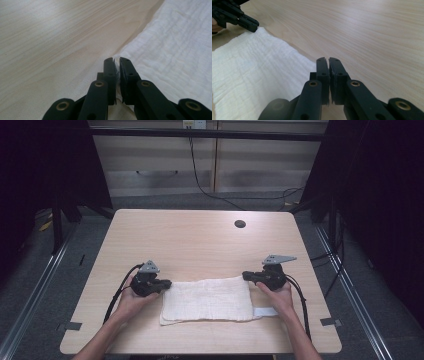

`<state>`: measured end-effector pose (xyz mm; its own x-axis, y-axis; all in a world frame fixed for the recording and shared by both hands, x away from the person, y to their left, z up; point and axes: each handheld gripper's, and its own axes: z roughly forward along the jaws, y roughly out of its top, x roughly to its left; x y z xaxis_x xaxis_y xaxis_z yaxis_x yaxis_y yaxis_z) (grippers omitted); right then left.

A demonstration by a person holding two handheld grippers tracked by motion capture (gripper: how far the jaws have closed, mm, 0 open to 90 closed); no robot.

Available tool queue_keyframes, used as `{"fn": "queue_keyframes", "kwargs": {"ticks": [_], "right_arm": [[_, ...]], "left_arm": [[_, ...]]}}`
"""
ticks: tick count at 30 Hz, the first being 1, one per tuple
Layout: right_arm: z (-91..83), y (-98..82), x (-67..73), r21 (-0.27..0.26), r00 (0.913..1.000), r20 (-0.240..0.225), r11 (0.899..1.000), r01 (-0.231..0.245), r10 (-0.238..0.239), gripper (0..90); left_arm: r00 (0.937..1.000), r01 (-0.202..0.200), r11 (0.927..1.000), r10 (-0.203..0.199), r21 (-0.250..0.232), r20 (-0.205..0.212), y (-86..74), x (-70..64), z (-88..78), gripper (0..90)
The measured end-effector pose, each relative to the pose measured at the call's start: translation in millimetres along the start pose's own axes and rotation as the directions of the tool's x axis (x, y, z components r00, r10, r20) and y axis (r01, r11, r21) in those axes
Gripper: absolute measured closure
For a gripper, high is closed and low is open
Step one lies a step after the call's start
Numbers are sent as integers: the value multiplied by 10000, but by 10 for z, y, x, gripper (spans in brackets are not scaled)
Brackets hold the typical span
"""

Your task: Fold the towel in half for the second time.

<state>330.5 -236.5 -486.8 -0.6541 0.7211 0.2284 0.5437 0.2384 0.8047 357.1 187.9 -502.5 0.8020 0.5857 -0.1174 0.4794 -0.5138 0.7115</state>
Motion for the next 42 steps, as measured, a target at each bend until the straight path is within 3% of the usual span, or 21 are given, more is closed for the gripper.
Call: {"fn": "queue_keyframes", "kwargs": {"ticks": [16, 29, 42], "right_arm": [[-128, 120, 240, -657, 9967, -586, 9965, 522, -561, 871], [-154, 114, 387, -691, 9872, -1270, 9937, 881, -964, 870], [-279, 67, 609, -573, 9798, -1308, 9878, 1446, -1510, 869]], "left_arm": [[10000, 72, 9999, -72, -118, -5, -10, -4, 4, 844], [9997, 162, 9998, -164, -114, -192, -6, -8, 12, 844], [9975, 50, 9999, -61, -150, -703, -14, -90, 7, 846]]}}
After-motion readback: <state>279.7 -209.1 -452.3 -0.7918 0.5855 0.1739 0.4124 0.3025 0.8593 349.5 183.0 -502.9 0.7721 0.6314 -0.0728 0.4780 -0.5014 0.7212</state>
